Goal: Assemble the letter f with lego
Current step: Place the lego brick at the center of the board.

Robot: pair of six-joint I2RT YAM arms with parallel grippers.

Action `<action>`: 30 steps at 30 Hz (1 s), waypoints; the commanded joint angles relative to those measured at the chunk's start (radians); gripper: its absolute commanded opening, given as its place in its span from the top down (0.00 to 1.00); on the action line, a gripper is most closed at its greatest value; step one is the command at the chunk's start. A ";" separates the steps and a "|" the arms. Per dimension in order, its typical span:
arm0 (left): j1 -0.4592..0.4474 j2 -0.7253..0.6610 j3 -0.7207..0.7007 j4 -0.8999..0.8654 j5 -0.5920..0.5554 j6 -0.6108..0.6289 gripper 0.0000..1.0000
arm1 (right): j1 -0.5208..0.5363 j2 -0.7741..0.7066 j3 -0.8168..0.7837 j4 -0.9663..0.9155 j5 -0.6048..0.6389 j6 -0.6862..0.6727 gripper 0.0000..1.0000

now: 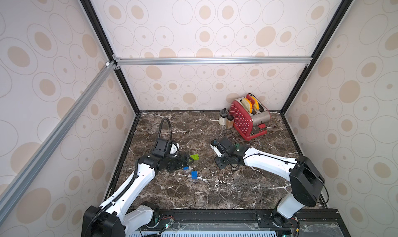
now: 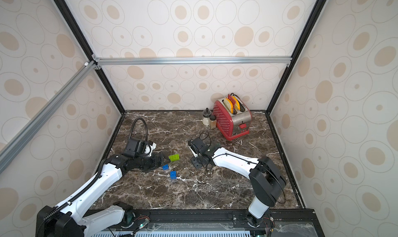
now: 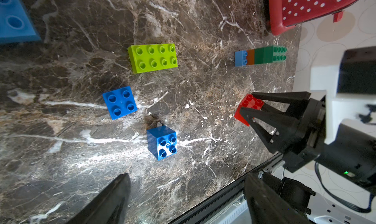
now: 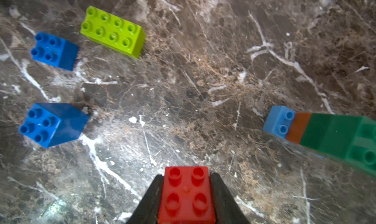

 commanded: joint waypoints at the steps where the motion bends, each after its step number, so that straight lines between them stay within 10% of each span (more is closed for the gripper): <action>1: 0.007 0.001 0.024 -0.009 -0.010 0.026 0.11 | 0.047 -0.025 -0.081 0.244 0.059 0.020 0.61; 13: 0.011 0.022 0.028 -0.011 -0.029 0.025 0.10 | 0.114 -0.064 -0.327 0.672 0.147 0.018 0.59; 30: 0.006 0.042 0.024 0.031 0.006 0.020 0.11 | 0.042 -0.183 -0.149 0.271 0.239 0.033 0.51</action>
